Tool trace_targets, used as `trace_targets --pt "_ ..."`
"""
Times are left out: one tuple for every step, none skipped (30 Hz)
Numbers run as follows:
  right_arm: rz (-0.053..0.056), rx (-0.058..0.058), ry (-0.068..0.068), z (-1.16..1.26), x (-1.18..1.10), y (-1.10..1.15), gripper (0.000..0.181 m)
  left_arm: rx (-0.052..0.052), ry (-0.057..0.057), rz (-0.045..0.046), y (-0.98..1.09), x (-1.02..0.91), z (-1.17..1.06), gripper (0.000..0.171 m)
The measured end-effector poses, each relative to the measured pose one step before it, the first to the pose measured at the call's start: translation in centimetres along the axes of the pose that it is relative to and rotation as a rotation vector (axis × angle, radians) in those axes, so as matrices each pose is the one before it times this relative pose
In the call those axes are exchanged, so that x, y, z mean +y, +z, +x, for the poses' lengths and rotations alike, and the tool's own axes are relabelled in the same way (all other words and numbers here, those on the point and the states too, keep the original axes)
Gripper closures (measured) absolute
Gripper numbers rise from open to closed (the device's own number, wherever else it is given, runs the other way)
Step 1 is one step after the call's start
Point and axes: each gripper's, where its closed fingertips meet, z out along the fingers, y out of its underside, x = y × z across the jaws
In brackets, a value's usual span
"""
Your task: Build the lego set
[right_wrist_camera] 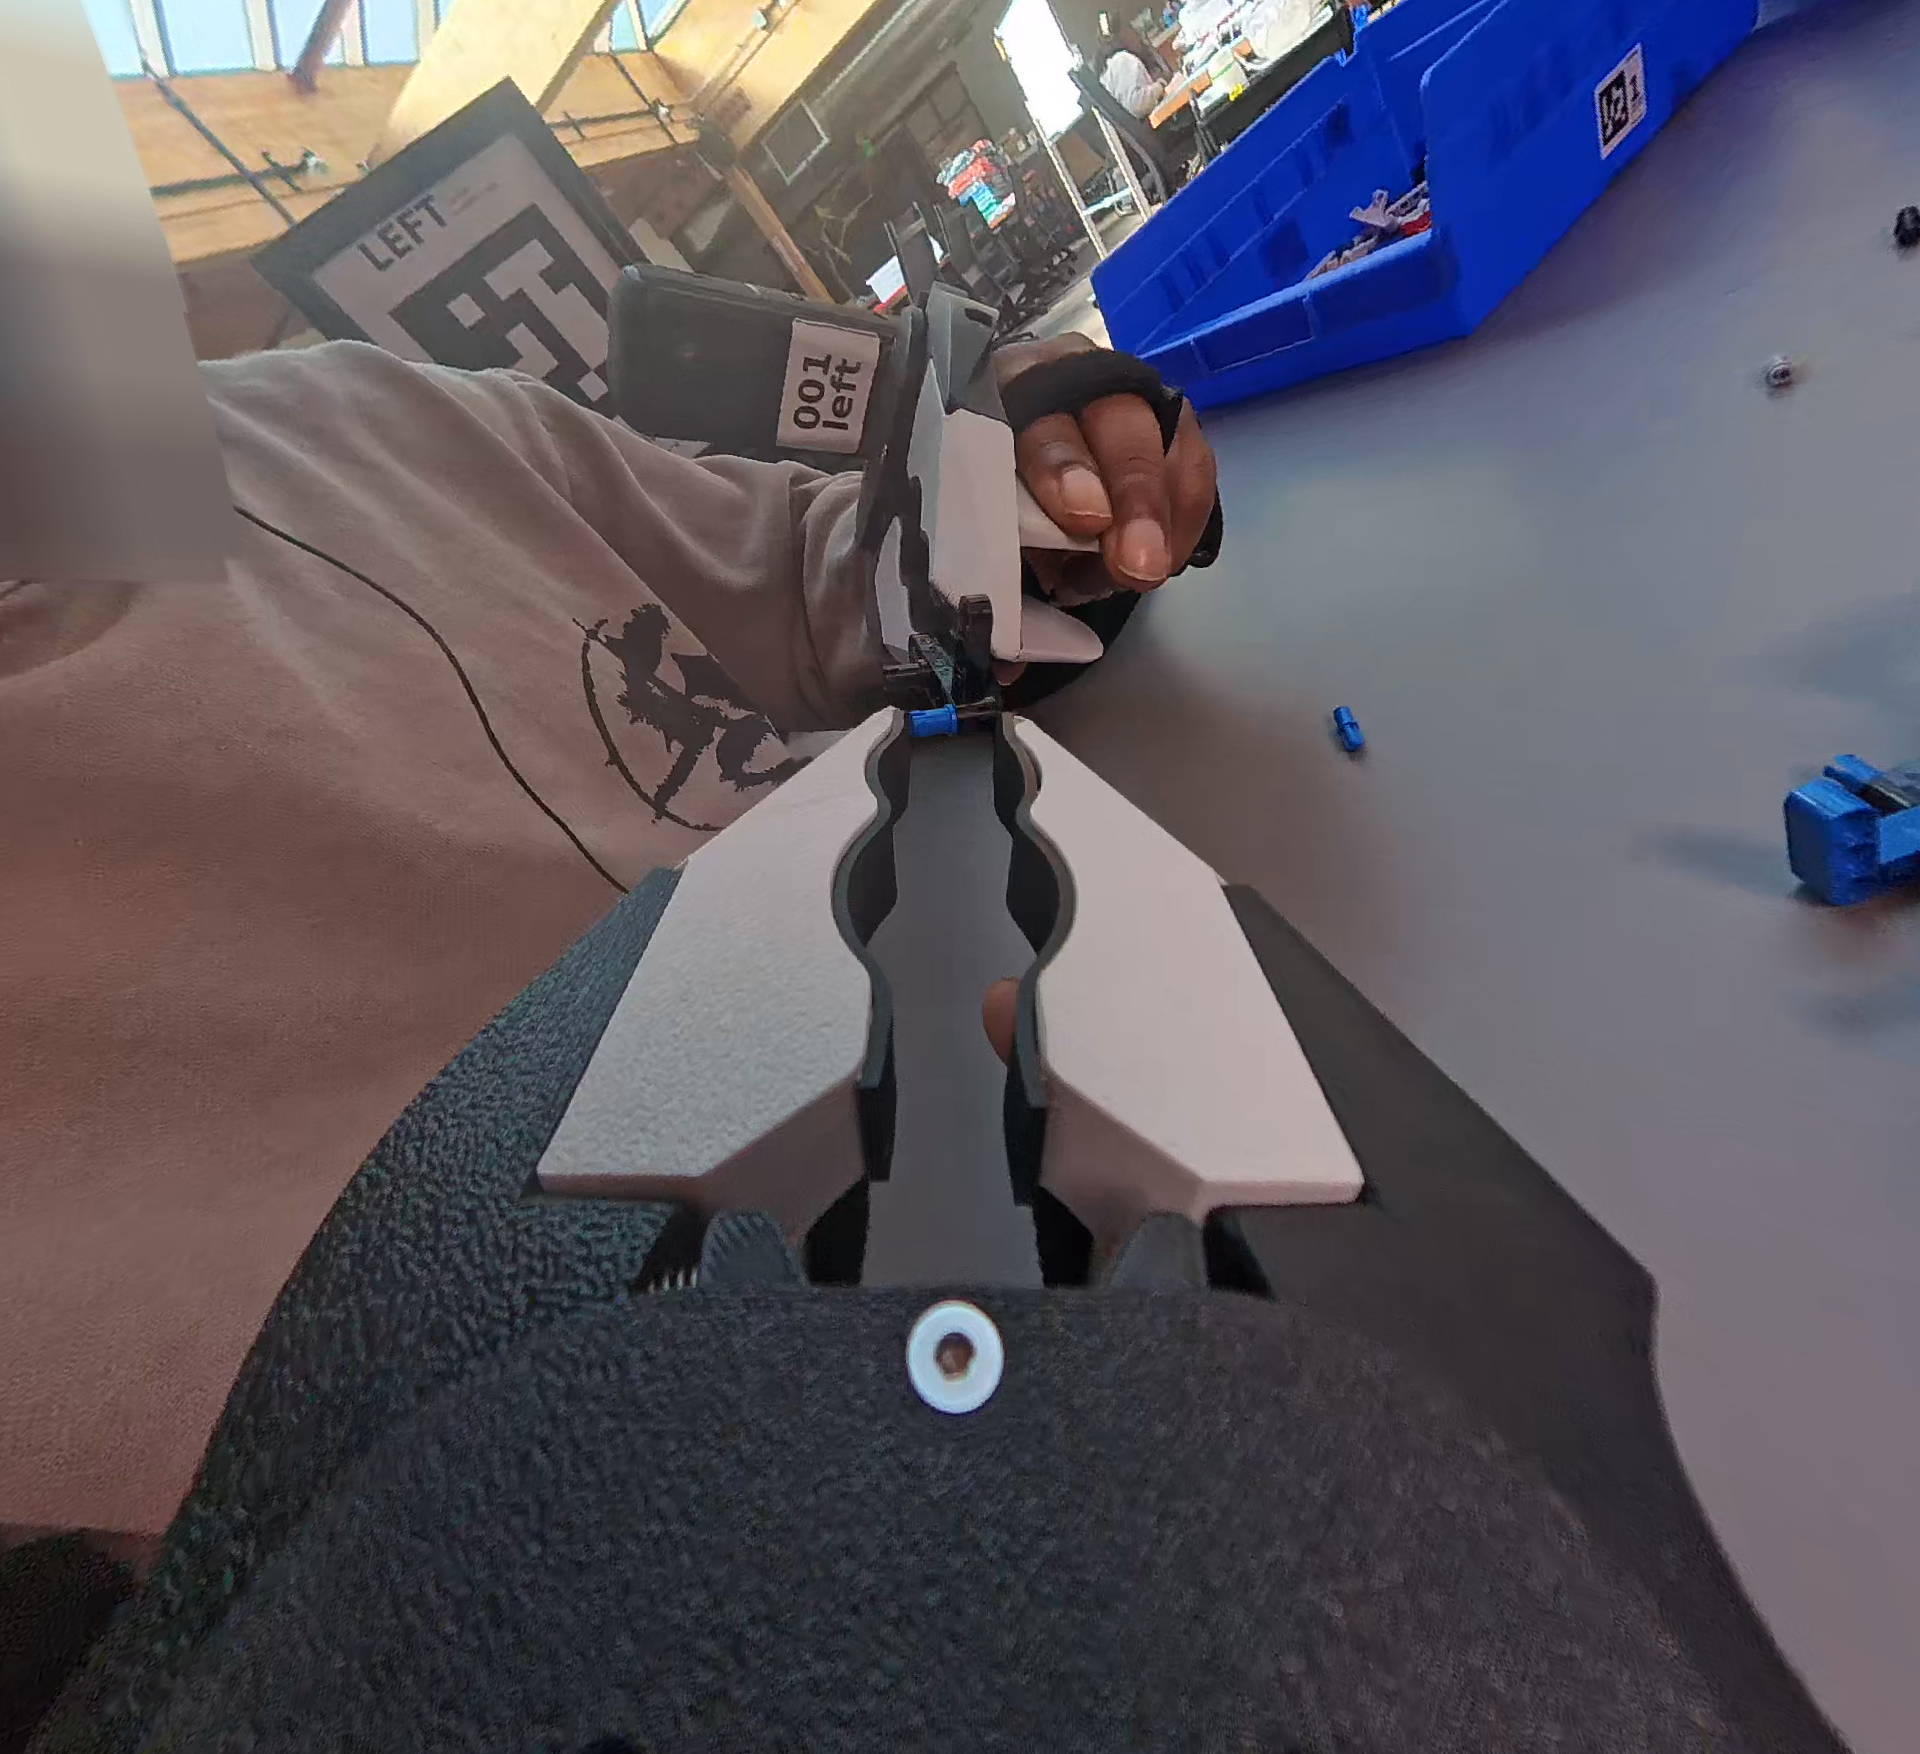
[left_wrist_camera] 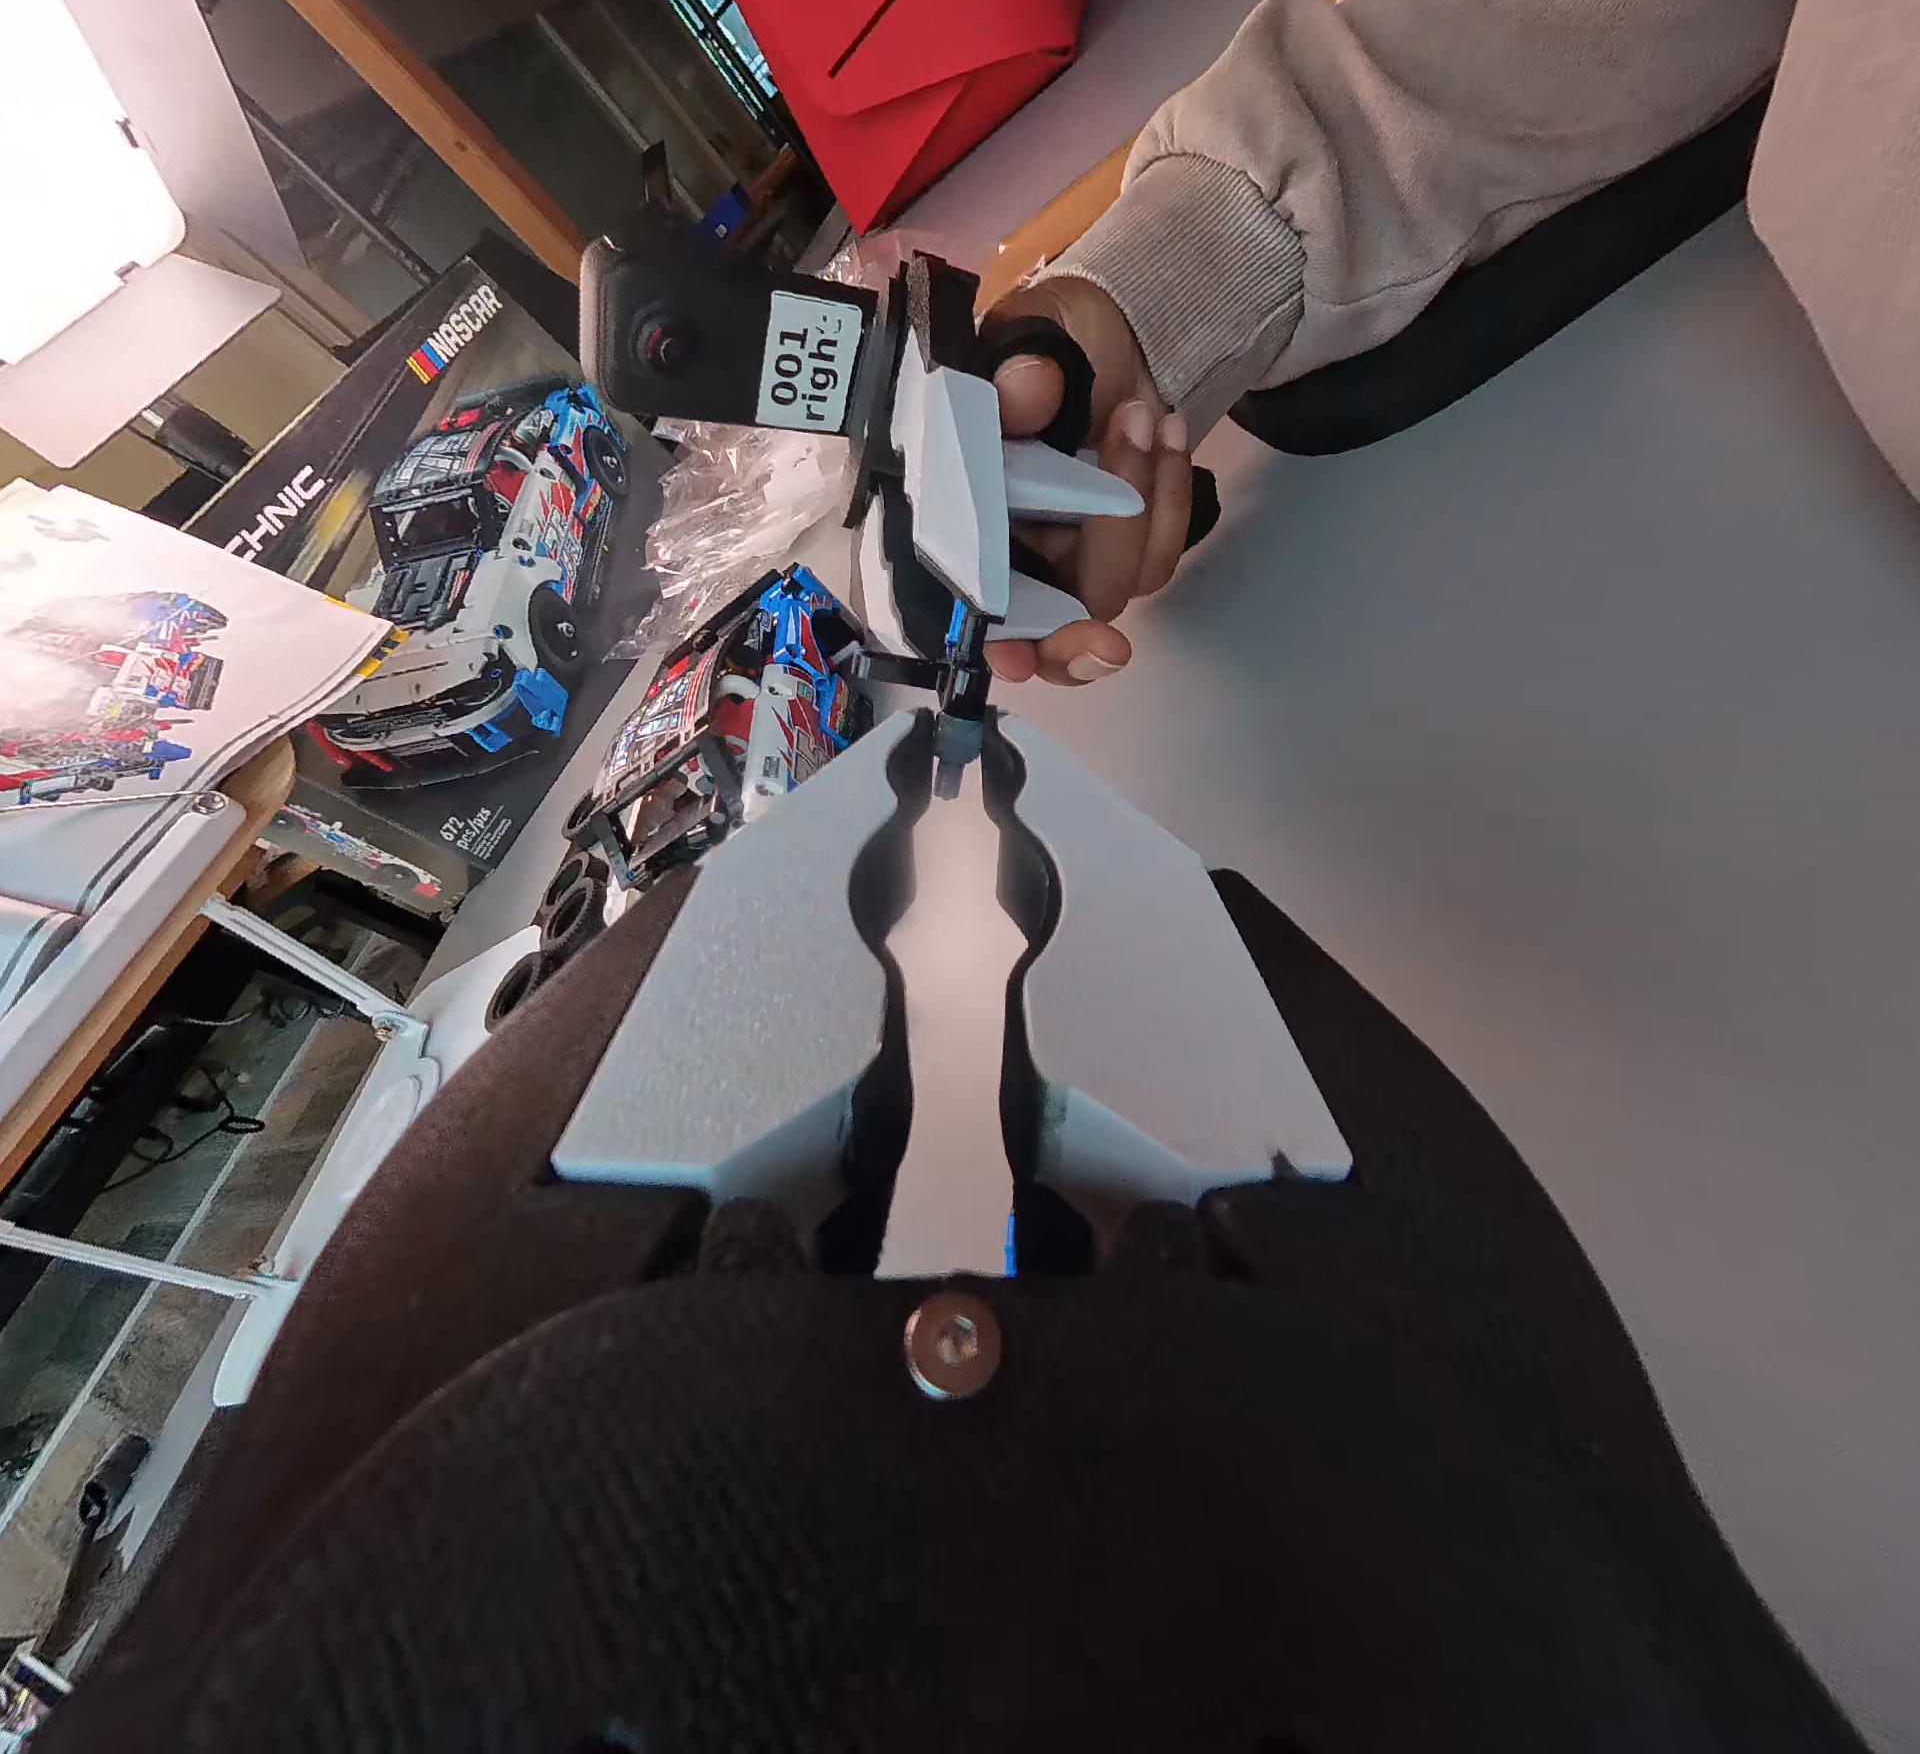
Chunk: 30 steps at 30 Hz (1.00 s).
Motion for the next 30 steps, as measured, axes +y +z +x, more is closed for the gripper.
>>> trace_targets --pt "-0.0049 0.0045 0.0086 0.141 0.131 -0.045 0.168 0.0082 -0.0063 -0.00672 0.054 0.115 0.099 0.165" --pt "-0.0028 -0.0003 0.0089 0.053 0.076 -0.007 0.168 0.0055 -0.0111 -0.00125 0.021 0.049 0.019 0.165" --pt "0.0026 0.0005 0.0093 0.055 -0.020 -0.001 0.168 0.0027 -0.0145 -0.00107 -0.007 0.051 -0.081 0.165" --pt "0.0067 0.0021 0.0084 0.085 -0.090 -0.003 0.168 0.0001 -0.0143 0.00118 -0.028 0.037 -0.135 0.165" --pt "0.0101 0.0062 0.0055 0.130 -0.139 0.004 0.168 -0.0030 -0.0134 0.00357 -0.044 0.024 -0.154 0.165" --pt "0.0110 0.0119 0.0032 0.216 -0.155 -0.018 0.167 -0.0028 -0.0137 0.00188 -0.053 0.053 -0.144 0.165" --pt "0.0068 0.0079 -0.0016 0.126 -0.097 -0.034 0.167 -0.0030 -0.0127 0.00173 -0.047 0.075 -0.157 0.165" --pt "0.0063 0.0057 -0.0062 0.061 -0.090 -0.048 0.168 -0.0093 -0.0106 0.00570 -0.080 0.020 -0.244 0.165" --pt "0.0080 0.0073 -0.0084 0.055 -0.156 -0.057 0.168 -0.0150 -0.0071 0.00285 -0.111 0.060 -0.368 0.165" --pt "0.0102 0.0054 -0.0087 0.009 -0.197 -0.075 0.166 -0.0177 -0.0039 -0.00108 -0.137 0.125 -0.450 0.165" --pt "0.0137 0.0095 -0.0075 0.060 -0.287 -0.085 0.164 -0.0210 -0.0038 -0.00338 -0.165 0.205 -0.553 0.165" --pt "0.0124 0.0158 -0.0063 0.166 -0.276 -0.092 0.162 -0.0224 -0.0054 -0.00795 -0.163 0.324 -0.624 0.166" --pt "0.0044 0.0191 -0.0087 0.223 -0.149 -0.074 0.162 -0.0205 -0.0056 -0.01343 -0.140 0.459 -0.615 0.166" --pt "-0.0013 0.0183 -0.0142 0.198 -0.033 -0.029 0.162 -0.0184 -0.0034 -0.01236 -0.142 0.476 -0.594 0.166" --pt "-0.0041 0.0162 -0.0157 0.172 0.055 0.011 0.162 -0.0136 -0.0034 -0.00764 -0.137 0.442 -0.513 0.165" --pt "-0.0085 0.0200 -0.0134 0.225 0.125 0.061 0.162 -0.0118 -0.0088 -0.00534 -0.116 0.418 -0.484 0.165" --pt "-0.0164 0.0277 -0.0146 0.338 0.235 0.126 0.162 -0.0091 -0.0149 -0.00011 -0.106 0.308 -0.441 0.165" --pt "-0.0175 0.0285 -0.0205 0.315 0.257 0.159 0.162 -0.0045 -0.0185 0.00612 -0.111 0.143 -0.341 0.166" --pt "-0.0146 0.0238 -0.0219 0.209 0.219 0.177 0.163 -0.0036 -0.0186 0.00565 -0.093 0.080 -0.292 0.166" --pt "-0.0170 0.0240 -0.0202 0.175 0.236 0.194 0.163 -0.0041 -0.0145 0.00515 -0.082 0.035 -0.252 0.166" --pt "-0.0190 0.0268 -0.0220 0.185 0.259 0.221 0.164 -0.0035 -0.0093 0.00249 -0.059 0.056 -0.182 0.166" --pt "-0.0226 0.0269 -0.0243 0.135 0.286 0.245 0.164 -0.0032 -0.0035 0.00075 -0.039 0.067 -0.116 0.166" --pt "-0.0301 0.0232 -0.0269 0.036 0.380 0.291 0.164 -0.0026 0.0002 -0.00103 -0.007 0.101 -0.076 0.166" --pt "-0.0402 0.0221 -0.0277 -0.019 0.519 0.352 0.165 -0.0030 0.0009 -0.00407 0.026 0.145 -0.058 0.166" --pt "-0.0520 0.0289 -0.0261 0.038 0.670 0.407 0.165 -0.0045 0.0009 -0.00627 0.032 0.172 -0.079 0.166" --pt "-0.0615 0.0325 -0.0265 0.026 0.778 0.460 0.166 -0.0051 0.0004 -0.00730 0.046 0.196 -0.086 0.166" --pt "-0.0698 0.0263 -0.0275 -0.152 0.853 0.490 0.167 -0.0048 -0.0005 -0.00864 0.043 0.219 -0.087 0.166" --pt "-0.0758 0.0134 -0.0272 -0.436 0.877 0.530 0.167 -0.0055 -0.0005 -0.00990 0.058 0.241 -0.089 0.166" --pt "-0.0735 0.0106 -0.0248 -0.553 0.745 0.538 0.166 -0.0082 0.0016 -0.00964 0.042 0.235 -0.135 0.166" --pt "-0.0487 0.0200 -0.0280 -0.444 0.343 0.496 0.165 -0.0088 0.0012 -0.00912 0.044 0.209 -0.149 0.166"
